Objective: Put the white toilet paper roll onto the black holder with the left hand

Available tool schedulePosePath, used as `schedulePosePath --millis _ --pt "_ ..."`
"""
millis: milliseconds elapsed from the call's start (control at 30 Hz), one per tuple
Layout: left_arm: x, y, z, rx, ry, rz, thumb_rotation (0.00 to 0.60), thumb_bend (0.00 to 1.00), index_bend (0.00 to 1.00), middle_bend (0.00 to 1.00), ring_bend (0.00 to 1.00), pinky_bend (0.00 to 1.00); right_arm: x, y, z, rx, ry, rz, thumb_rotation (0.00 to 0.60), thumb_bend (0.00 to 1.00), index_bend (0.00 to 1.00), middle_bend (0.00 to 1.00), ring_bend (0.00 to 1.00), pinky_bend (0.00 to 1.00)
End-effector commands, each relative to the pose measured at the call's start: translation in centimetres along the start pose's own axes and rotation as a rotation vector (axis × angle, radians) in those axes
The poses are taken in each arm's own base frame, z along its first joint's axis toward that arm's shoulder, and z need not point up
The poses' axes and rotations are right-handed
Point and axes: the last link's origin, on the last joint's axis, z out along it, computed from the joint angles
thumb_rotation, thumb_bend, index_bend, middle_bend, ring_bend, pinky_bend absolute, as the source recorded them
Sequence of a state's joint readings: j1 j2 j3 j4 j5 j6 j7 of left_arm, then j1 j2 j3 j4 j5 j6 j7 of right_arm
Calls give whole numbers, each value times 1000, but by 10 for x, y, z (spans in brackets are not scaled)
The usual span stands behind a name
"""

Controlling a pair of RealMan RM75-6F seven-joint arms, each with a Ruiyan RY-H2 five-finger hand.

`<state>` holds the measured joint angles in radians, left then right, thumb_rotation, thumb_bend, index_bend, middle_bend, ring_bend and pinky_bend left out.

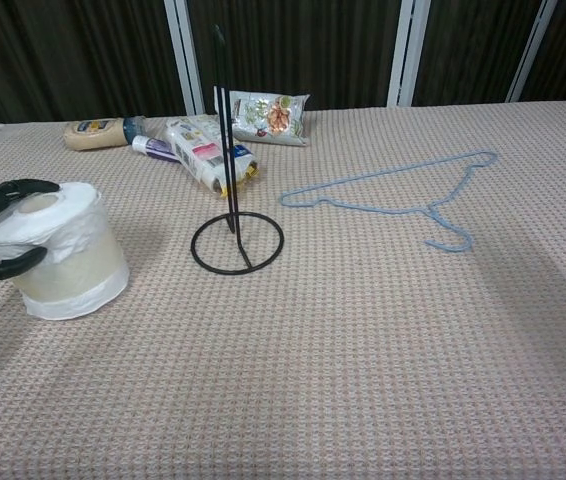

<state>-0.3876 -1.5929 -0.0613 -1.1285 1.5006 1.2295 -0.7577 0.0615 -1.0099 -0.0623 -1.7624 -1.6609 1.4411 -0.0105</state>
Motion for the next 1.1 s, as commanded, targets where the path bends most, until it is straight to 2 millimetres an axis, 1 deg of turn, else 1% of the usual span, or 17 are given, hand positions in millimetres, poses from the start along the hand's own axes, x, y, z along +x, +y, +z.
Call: schedulePosePath --millis 33,133,267,300,367,400,467,500,533,567,600,667,767,933,1000,1100 --pt "6 11 -7 -52 60 -34 600 561 362 400 473 831 0 0 0 2 0 0 600 116 0 0 0 0" --pt "18 23 -17 -114 101 -48 600 598 408 444 509 864 0 0 -1 6 -1 3 600 116 0 0 0 0" --pt "41 43 -32 -194 172 -21 600 607 438 460 521 879 1 -1 -3 14 -1 5 600 116 0 0 0 0" --pt "50 53 -36 -235 214 -10 600 608 439 461 522 880 1 -2 -4 17 -1 6 600 116 0 0 0 0" --pt "63 69 -41 -291 267 -9 600 608 437 460 522 880 1 -2 -5 20 -1 7 600 116 0 0 0 0" --pt "71 81 -43 -327 301 -12 600 608 436 458 522 880 1 -2 -5 22 -2 7 600 116 0 0 0 0" --pt "84 100 -41 -380 344 -2 600 608 434 457 523 881 1 -3 -5 27 -7 9 600 116 0 0 0 0" --pt "91 115 -38 -415 364 2 600 609 434 460 525 884 1 -3 -5 30 -10 10 600 116 0 0 0 0" --pt "95 124 -34 -432 368 -5 600 612 434 462 528 887 1 -3 -5 32 -11 12 600 116 0 0 0 0" --pt "100 133 -29 -443 368 -25 600 614 434 464 529 889 1 -3 -5 33 -12 15 600 117 0 0 0 0" --pt "104 147 -23 -458 360 -55 600 616 434 465 530 889 2 -2 -5 31 -10 20 600 117 0 0 0 0" --pt "109 166 -13 -478 351 -82 600 617 434 466 530 889 5 -1 -5 24 0 24 600 116 0 0 0 0" --pt "110 195 5 -529 340 -104 600 628 439 473 537 893 7 1 -5 19 9 31 600 116 0 0 0 0" --pt "94 227 34 -540 283 -52 600 640 447 480 544 899 12 5 -5 8 16 47 600 116 0 0 0 0" --pt "86 236 47 -526 261 -42 600 640 447 480 544 899 13 8 -3 -2 18 53 600 116 0 0 0 0" --pt "73 242 64 -483 220 -35 600 640 448 479 544 898 16 11 -2 -9 24 62 600 116 0 0 0 0"
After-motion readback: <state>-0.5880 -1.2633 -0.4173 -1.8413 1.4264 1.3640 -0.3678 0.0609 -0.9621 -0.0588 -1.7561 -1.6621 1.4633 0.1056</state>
